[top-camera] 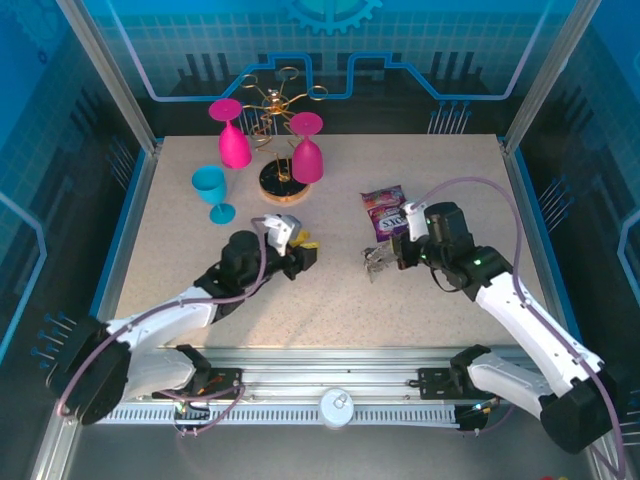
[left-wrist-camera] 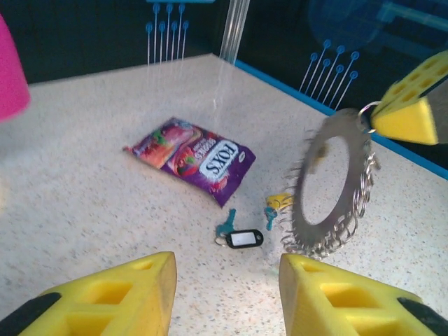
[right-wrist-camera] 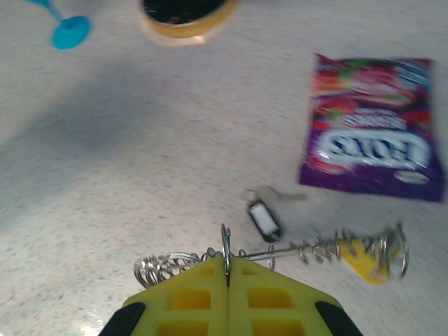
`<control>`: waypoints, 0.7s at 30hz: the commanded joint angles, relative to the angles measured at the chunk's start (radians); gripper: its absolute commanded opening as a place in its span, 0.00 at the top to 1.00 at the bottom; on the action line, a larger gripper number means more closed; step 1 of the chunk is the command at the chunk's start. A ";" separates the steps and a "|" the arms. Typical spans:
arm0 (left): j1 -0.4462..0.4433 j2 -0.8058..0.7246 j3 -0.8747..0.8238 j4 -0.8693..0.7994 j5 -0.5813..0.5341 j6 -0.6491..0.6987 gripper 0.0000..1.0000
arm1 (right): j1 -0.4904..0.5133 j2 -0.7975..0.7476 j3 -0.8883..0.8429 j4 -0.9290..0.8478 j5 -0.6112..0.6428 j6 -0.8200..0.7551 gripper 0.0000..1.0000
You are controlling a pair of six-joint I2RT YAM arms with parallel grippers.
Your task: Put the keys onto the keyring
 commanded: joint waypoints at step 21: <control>-0.203 0.829 0.937 -0.929 -0.287 -1.236 0.45 | -0.052 -0.168 0.043 -0.132 0.266 0.024 1.00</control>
